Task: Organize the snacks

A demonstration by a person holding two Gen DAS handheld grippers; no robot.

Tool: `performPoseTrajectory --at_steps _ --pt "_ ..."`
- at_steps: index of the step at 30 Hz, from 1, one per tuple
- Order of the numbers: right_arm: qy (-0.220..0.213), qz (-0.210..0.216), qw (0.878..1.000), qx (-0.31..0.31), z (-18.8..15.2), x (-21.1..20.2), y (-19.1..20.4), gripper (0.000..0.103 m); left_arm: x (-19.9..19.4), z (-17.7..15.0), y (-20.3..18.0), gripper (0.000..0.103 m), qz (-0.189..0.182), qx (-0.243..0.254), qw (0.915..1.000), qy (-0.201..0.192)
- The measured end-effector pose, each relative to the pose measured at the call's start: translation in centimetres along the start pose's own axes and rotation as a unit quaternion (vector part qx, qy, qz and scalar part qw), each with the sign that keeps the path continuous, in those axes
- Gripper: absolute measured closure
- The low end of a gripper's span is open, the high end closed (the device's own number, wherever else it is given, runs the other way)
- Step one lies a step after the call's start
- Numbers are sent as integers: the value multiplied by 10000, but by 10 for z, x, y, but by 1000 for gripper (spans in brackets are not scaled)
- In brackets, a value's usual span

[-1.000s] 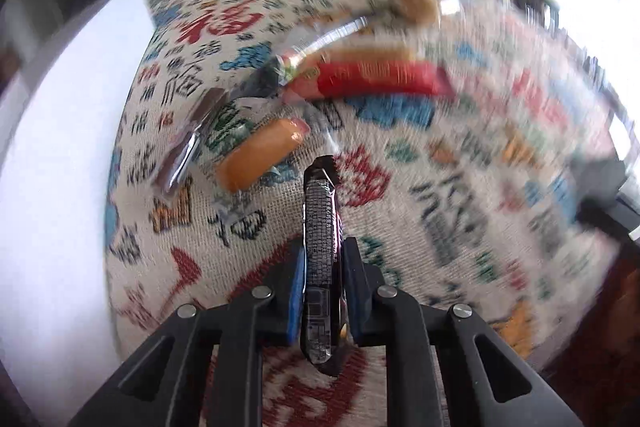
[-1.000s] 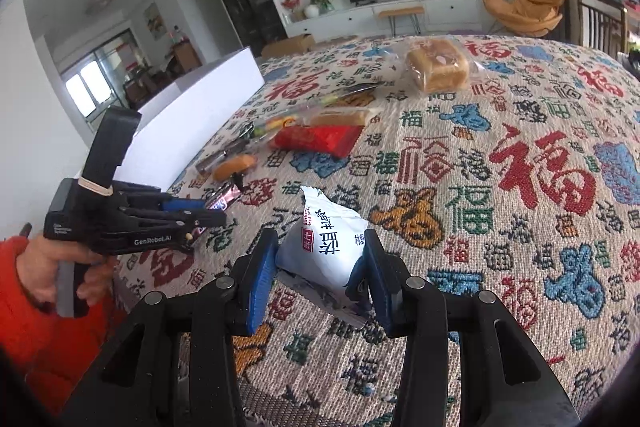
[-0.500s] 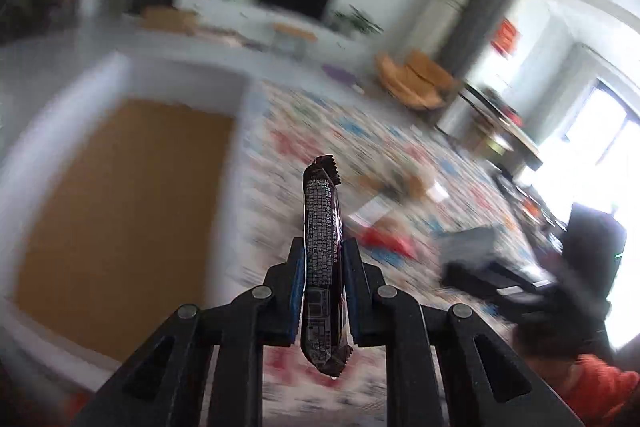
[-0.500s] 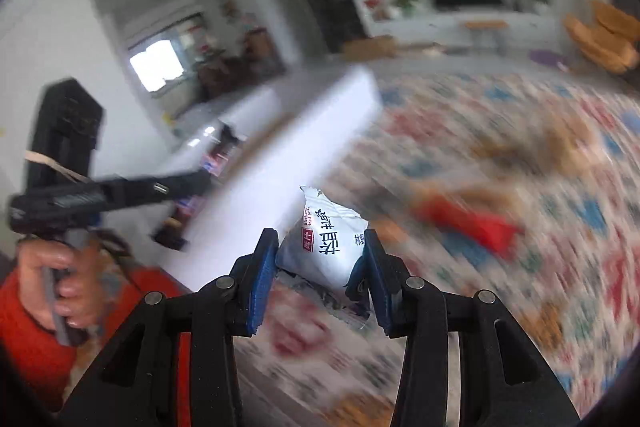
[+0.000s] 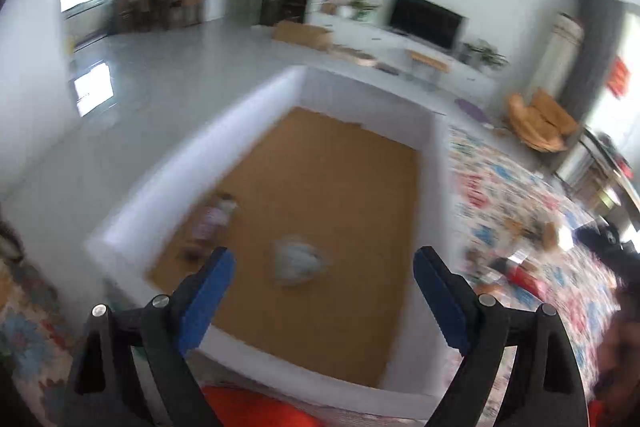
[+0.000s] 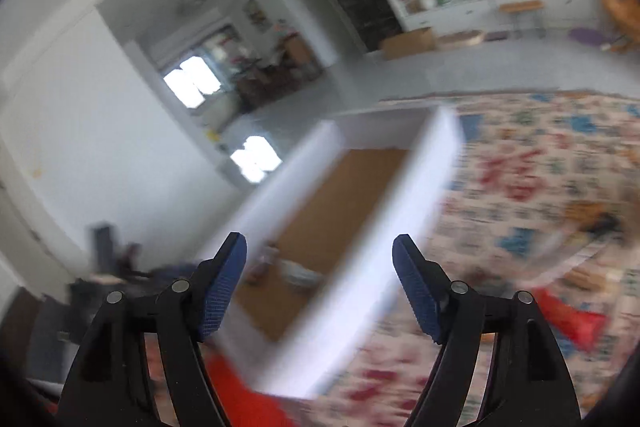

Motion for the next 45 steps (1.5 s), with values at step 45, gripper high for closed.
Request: performPoseTrajectory --at_steps 45 --pt "205 -4260 9006 842 -204 -177 -291 21 145 -182 -269 0 -904 2672 9546 959"
Point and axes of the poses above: each gripper's, at about its wrist camera, not at the fingertips, and x roughly the way its jaws point, y to its left, z to its top, the point moved 8 cm from there along x, roughly the way its jaws point, and after that the axes turned 2 degrees about y, right-handed, at the moved point
